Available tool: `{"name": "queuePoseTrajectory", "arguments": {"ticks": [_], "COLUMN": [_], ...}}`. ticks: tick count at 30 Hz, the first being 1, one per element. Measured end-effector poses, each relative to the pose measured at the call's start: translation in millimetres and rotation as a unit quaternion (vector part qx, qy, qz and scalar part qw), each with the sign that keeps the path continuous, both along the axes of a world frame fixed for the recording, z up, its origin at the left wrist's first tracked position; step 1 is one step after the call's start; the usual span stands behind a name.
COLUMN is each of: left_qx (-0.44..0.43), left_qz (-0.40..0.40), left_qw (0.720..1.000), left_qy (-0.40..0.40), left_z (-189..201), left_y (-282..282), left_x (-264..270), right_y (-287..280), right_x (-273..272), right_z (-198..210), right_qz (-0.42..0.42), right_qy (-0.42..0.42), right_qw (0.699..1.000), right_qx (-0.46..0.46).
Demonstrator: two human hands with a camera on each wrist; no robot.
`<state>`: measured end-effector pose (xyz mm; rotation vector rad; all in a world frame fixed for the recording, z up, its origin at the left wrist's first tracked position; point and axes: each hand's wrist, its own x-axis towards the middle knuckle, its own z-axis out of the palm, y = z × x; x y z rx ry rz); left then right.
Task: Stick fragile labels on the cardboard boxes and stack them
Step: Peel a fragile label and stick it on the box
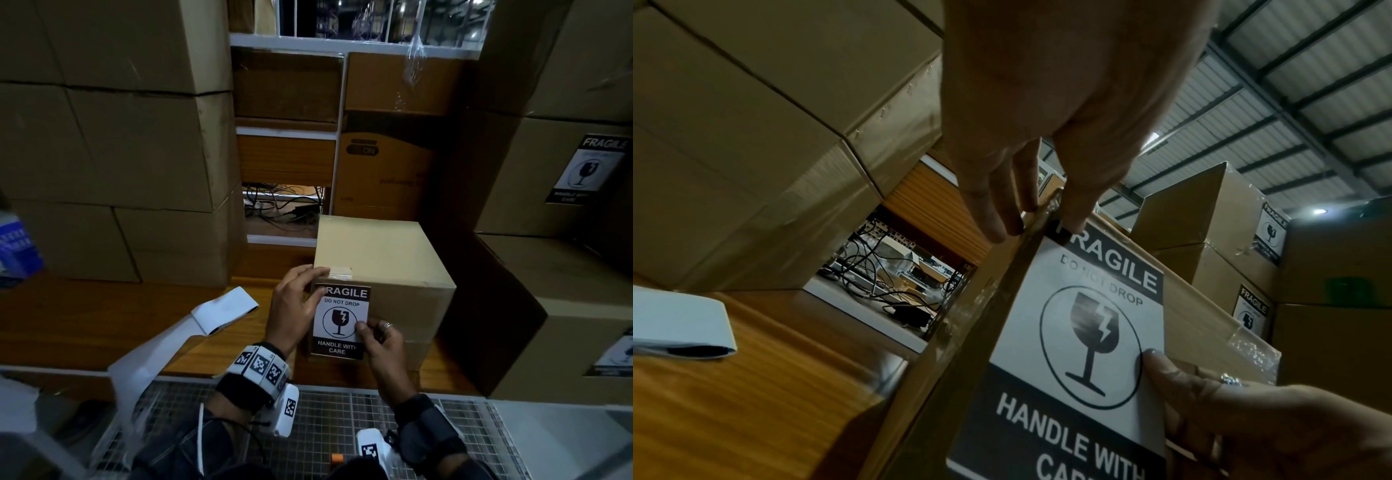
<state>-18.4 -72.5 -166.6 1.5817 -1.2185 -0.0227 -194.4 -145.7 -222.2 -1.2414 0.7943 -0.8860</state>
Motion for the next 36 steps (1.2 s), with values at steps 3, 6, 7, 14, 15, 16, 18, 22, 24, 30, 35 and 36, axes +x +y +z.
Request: {"name": "queuePoseTrajectory", "arguments": {"ticks": [3, 6, 7, 14, 15, 16, 18, 22, 24, 30, 35, 36], "left_qx": [-0.005, -0.014, -0.016, -0.023, -0.025, -0.026, -0.027, -0.026, -0.025, -0.018, -0.014, -0.014], "left_qz": [0.0, 0.002, 0.004, 0.003, 0.003, 0.005, 0.007, 0.006, 0.004, -0.001, -0.017, -0.02], "left_qw": [1.0, 1.0, 1.0, 1.0, 1.0, 1.0, 0.999, 0.999, 1.0, 1.0, 1.0, 1.0], "left_qy": [-0.007, -0.009, -0.011, -0.014, -0.015, -0.017, -0.021, -0.021, -0.016, -0.004, 0.016, 0.018], "left_z": [2, 4, 4, 5, 6, 6, 7, 7, 7, 7, 7, 6], "left_y": [1, 1, 1, 1, 1, 1, 1, 1, 1, 0, 2, 3], "left_x": [1, 1, 1, 2, 2, 2, 2, 3, 3, 6, 7, 6], "right_y": [-1, -2, -3, -7, -7, -8, -10, -11, -11, -16, -15, -15], "right_x": [0, 0, 1, 3, 4, 3, 3, 3, 4, 4, 3, 2], "right_z": [-1, -2, -3, -3, -4, -4, -6, -8, -7, -6, -4, -3], "right_qz": [0.0, -0.002, -0.003, -0.008, -0.01, -0.013, -0.016, -0.013, -0.014, -0.013, -0.003, -0.001], "right_qy": [-0.003, -0.003, -0.002, 0.003, 0.006, 0.009, 0.015, 0.016, 0.016, 0.014, 0.012, 0.01], "right_qw": [1.0, 1.0, 1.0, 1.0, 1.0, 1.0, 1.0, 1.0, 1.0, 1.0, 1.0, 1.0], "right_qx": [0.007, 0.012, 0.014, 0.013, 0.008, 0.004, 0.001, 0.005, 0.005, 0.012, 0.004, 0.002]}}
